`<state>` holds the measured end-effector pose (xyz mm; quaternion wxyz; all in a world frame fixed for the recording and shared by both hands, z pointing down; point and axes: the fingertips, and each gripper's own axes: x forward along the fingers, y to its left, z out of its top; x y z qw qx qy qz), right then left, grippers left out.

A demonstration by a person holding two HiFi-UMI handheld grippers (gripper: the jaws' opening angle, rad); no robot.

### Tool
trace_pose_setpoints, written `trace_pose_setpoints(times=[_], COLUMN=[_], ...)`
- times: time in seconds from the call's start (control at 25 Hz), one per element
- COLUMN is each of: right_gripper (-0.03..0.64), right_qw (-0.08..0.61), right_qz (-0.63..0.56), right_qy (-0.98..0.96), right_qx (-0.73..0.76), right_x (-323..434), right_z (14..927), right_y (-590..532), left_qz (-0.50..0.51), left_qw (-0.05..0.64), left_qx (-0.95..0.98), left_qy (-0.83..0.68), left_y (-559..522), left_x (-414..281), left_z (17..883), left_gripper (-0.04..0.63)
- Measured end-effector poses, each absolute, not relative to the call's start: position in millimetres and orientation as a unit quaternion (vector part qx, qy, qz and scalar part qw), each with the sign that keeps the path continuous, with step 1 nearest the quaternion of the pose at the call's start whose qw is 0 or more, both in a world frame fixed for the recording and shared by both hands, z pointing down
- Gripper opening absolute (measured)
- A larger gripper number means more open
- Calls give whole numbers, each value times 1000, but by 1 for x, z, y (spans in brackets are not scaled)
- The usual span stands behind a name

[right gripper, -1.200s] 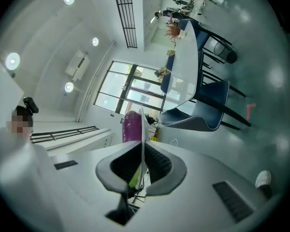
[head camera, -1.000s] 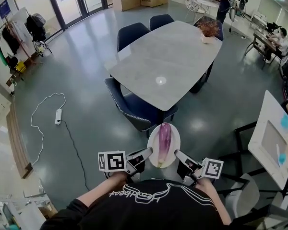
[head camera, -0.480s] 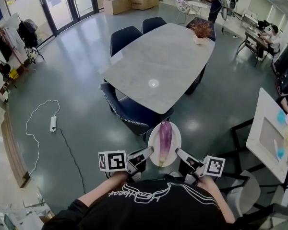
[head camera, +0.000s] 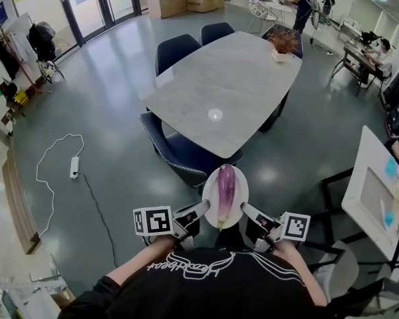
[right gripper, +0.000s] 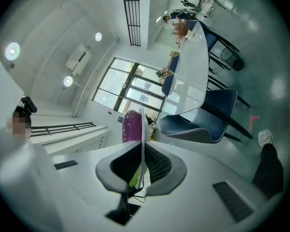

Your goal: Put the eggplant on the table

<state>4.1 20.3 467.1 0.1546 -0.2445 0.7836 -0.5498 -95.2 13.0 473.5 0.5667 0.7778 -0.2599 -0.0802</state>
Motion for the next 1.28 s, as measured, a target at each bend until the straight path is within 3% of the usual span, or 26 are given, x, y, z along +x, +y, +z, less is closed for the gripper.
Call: trace_pose_setpoints(times=[0.28, 1.28], right_gripper=[18, 18], right_qw=[154, 137], right_qz=[-555, -579], right_qy=[789, 783], right_qx=[-214, -183], right_x=[-13, 58], right_z=[470, 467], right_y=[-12, -199], left_qz=[-90, -98], left_qw=[564, 584], left_qx=[765, 737], left_qy=[-296, -324], left_y=[-13, -193], left_x=[-112, -40], left_z=[477, 474], left_gripper=[25, 25])
